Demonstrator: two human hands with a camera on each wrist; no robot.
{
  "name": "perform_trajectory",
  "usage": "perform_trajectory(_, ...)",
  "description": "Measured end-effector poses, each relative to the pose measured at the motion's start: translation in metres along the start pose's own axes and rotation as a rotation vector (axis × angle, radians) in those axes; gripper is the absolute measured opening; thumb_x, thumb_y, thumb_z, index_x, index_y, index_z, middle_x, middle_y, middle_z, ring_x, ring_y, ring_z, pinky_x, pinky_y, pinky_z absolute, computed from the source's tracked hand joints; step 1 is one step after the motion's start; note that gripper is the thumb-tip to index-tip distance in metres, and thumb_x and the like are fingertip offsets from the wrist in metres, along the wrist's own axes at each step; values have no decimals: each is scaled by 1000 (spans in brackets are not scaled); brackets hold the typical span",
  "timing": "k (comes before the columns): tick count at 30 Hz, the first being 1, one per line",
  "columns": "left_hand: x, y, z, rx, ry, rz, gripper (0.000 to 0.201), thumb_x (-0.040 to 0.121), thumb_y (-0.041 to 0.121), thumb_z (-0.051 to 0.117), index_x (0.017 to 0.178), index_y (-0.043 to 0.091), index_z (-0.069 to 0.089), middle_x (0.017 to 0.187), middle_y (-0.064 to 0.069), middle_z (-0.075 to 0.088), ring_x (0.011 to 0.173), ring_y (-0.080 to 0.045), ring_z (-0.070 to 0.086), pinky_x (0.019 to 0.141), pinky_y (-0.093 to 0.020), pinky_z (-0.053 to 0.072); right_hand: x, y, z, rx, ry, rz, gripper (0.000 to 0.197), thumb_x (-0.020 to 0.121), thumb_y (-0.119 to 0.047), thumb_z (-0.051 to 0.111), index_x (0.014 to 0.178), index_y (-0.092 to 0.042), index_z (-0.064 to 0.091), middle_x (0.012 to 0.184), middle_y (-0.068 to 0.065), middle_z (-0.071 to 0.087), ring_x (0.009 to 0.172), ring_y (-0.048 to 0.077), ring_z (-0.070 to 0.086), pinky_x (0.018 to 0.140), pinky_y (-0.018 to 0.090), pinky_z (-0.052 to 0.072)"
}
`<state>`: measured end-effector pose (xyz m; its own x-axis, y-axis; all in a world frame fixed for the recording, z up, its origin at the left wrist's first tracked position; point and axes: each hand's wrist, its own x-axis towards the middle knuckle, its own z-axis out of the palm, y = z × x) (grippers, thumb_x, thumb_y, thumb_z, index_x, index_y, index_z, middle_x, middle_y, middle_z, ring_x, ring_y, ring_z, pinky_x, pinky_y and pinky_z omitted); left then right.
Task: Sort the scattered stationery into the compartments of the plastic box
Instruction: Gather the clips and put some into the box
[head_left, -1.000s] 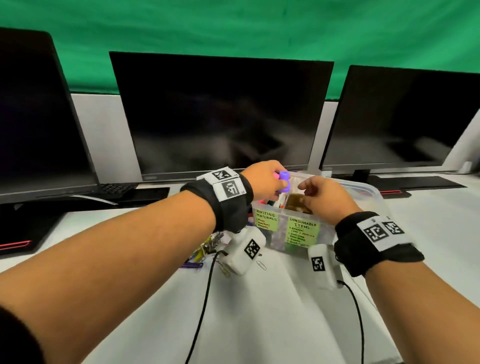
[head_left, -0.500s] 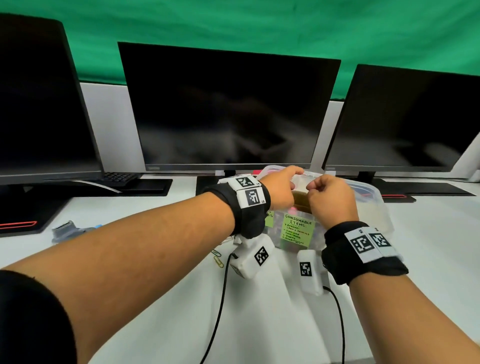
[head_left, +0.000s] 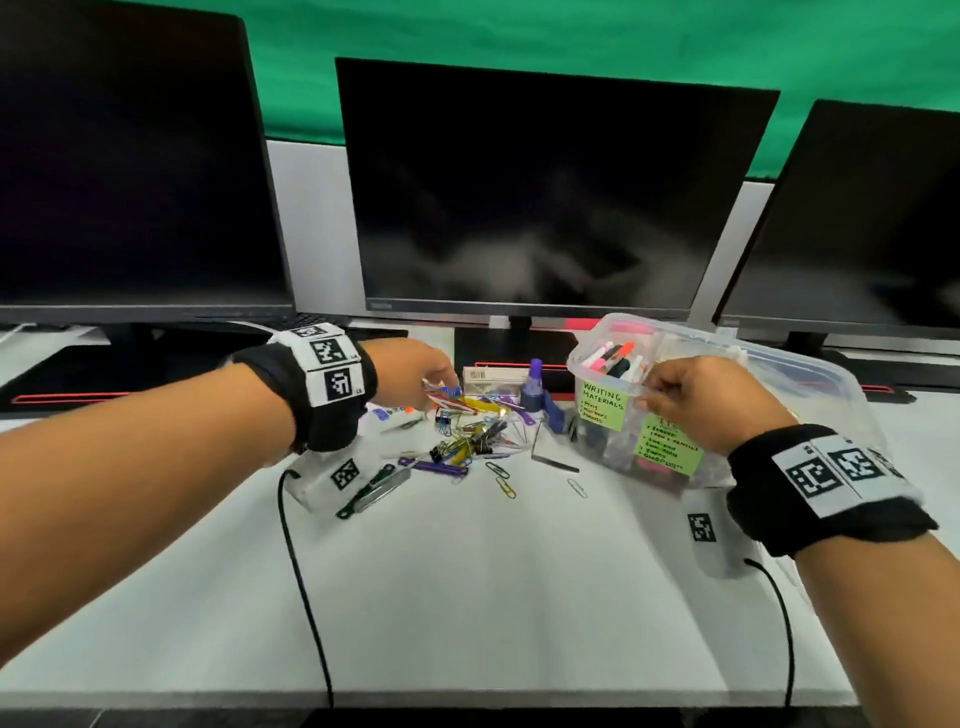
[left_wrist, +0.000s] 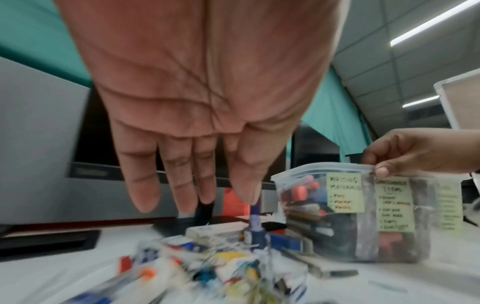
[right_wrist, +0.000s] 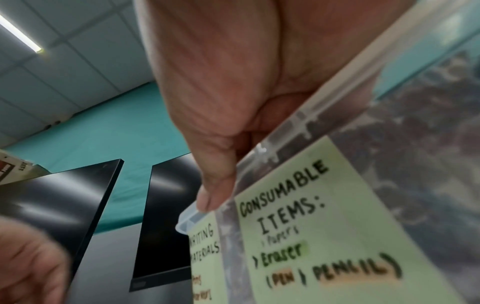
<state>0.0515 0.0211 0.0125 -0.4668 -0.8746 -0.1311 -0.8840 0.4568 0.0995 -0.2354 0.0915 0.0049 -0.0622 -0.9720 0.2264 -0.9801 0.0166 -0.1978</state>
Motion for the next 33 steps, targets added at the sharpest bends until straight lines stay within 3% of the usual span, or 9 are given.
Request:
perform_trajectory(4, -15, -35, 16, 51, -145, -75, 43, 90, 18, 62, 132, 20, 52, 131, 0, 56, 97, -12, 51, 95, -23, 40, -6, -2, -7, -28, -54, 87, 14, 89, -35, 62, 85, -23, 66, 88, 3, 67, 81, 22, 60, 68, 28, 48)
perform_trajectory(8, -20, -50, 26, 162, -235, -109, 46, 90, 27, 62, 134, 24, 48, 131, 4, 55, 116, -17, 53, 96, -26, 41, -6, -14, -19, -169, -133, 140, 21, 90, -35, 59, 76, -20, 60, 89, 5, 61, 82, 22, 53, 69, 25, 36)
perform_trajectory(11, -19, -55, 30, 201, -239, -109, 46, 90, 27, 61, 134, 26, 47, 131, 5, 54, 119, -16, 52, 96, -26, 41, 1, -29, -28, -303, -200, 178, 24, 88, -38, 59, 77, -18, 59, 98, 7, 65, 85, 21, 54, 72, 26, 39)
perform_trajectory(16, -16, -56, 38, 231, -231, -110, 41, 92, 26, 59, 132, 24, 49, 132, 3, 52, 91, -12, 56, 67, -15, 40, 4, -83, -37, -199, -70, 94, 31, 90, -39, 56, 100, -10, 64, 101, 9, 66, 90, 23, 61, 76, 29, 48)
perform_trajectory(19, -10, -54, 40, 317, -163, -123, 31, 94, 25, 53, 123, 15, 57, 127, -2, 57, 114, -20, 55, 82, -26, 42, 11, -115, -17, -104, -141, 27, 31, 89, -36, 60, 102, -10, 68, 102, 8, 66, 93, 23, 61, 76, 29, 46)
perform_trajectory(23, 5, -56, 38, 256, -65, -141, 31, 94, 20, 50, 123, 12, 57, 125, -6, 59, 115, -23, 55, 93, -28, 45, 35, -127, 38, -185, -322, -22, 36, 92, -31, 53, 118, -6, 61, 115, 9, 63, 97, 23, 58, 78, 28, 44)
perform_trajectory(26, 15, -58, 42, 165, -36, -161, 48, 91, 18, 58, 136, 19, 44, 133, -6, 51, 120, -24, 52, 93, -29, 45, 44, -118, 65, -199, -421, 69, 50, 97, -23, 44, 142, -4, 37, 137, 13, 51, 122, 26, 52, 99, 31, 45)
perform_trajectory(28, 21, -59, 46, 125, -14, -164, 59, 89, 19, 60, 142, 23, 35, 134, -7, 47, 119, -25, 53, 92, -31, 47, 46, -113, 73, -180, -477, 138, 53, 100, -21, 35, 150, -8, 22, 145, 13, 43, 128, 27, 47, 103, 31, 41)
perform_trajectory(33, 31, -55, 53, 163, -53, -111, 68, 91, 14, 56, 150, 19, 23, 140, -10, 45, 126, -27, 49, 99, -33, 44, 44, -107, 75, -262, -569, 61, 45, 98, -17, 40, 142, -8, 37, 143, 12, 44, 130, 27, 45, 104, 30, 38)
